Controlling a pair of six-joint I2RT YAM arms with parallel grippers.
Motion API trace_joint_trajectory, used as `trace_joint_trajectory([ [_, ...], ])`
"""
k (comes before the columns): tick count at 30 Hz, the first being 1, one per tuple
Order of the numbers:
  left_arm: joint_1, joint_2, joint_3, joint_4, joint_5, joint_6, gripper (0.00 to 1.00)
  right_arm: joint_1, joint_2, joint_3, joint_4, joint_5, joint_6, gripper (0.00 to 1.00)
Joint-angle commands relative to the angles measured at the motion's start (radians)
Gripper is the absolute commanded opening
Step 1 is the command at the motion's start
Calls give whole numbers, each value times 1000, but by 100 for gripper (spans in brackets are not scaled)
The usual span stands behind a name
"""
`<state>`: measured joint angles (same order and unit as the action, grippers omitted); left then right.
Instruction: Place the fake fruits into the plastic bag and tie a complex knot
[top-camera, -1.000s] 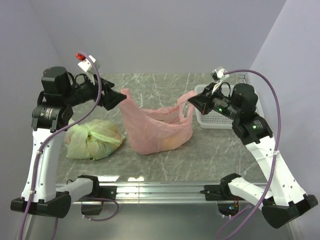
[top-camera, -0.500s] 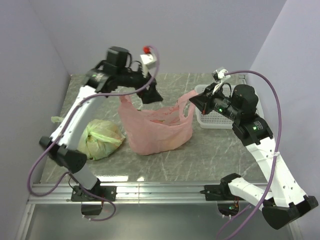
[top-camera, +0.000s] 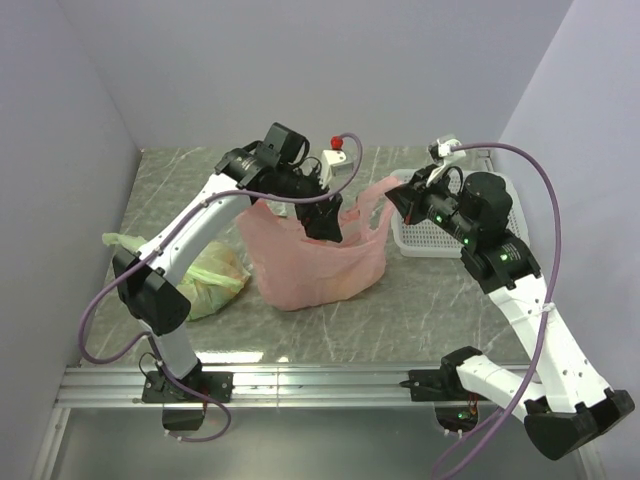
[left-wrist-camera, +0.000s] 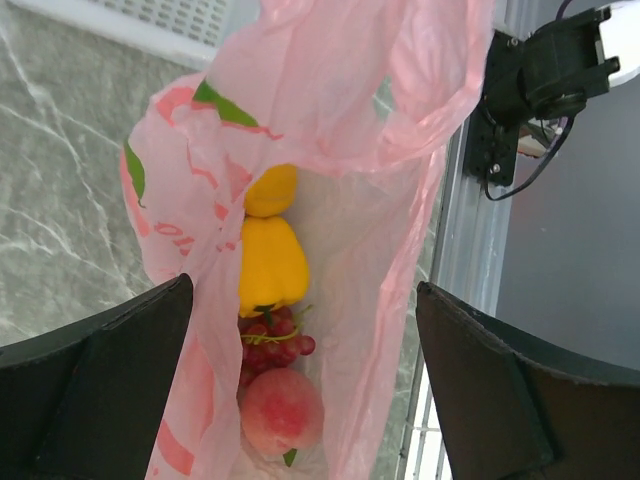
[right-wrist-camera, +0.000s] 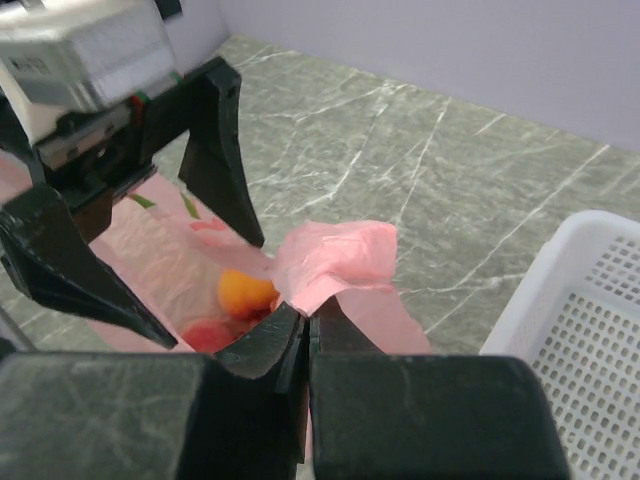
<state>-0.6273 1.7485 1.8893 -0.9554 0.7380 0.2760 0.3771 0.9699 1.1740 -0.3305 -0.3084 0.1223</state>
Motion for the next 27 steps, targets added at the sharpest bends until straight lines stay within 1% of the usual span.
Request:
trace_joint_trajectory([
  [1, -21, -1, -28, 6, 17, 22, 99, 5, -19, -11, 96, 57, -6, 0],
  [2, -26, -7, -53, 23, -11, 16, 99, 5, -17, -14, 103, 60, -10, 0],
  [3, -28, -29, -67, 79, -25, -4, 99, 3, -17, -19, 111, 58, -13, 0],
  [6, -28, -49, -96, 136, -103, -12, 99, 5, -14, -22, 110, 36, -13, 0],
  [10, -28, -29, -76, 130, -152, 6, 99, 5, -16, -34, 113, 37, -13, 0],
  [13, -26, -27, -75, 124, -125, 32, 99, 5, -16, -42, 114, 38, -15, 0],
  [14, -26, -24, -56, 86, -102, 70, 99, 5, -19, -45, 116, 41, -15, 0],
  [16, -23, -26, -23, 50, -25, 97, 99, 5, -19, -46, 116, 48, -16, 0],
  [19, -18, -64, 8, 56, 6, 120, 99, 5, -22, -48, 110, 46, -18, 0],
  [23, -3, -92, 33, 81, -34, 115, 99, 5, -25, -51, 105, 38, -19, 0],
  [27, 29, -35, 50, 84, -104, 86, 99, 5, -30, -53, 105, 31, -21, 0],
])
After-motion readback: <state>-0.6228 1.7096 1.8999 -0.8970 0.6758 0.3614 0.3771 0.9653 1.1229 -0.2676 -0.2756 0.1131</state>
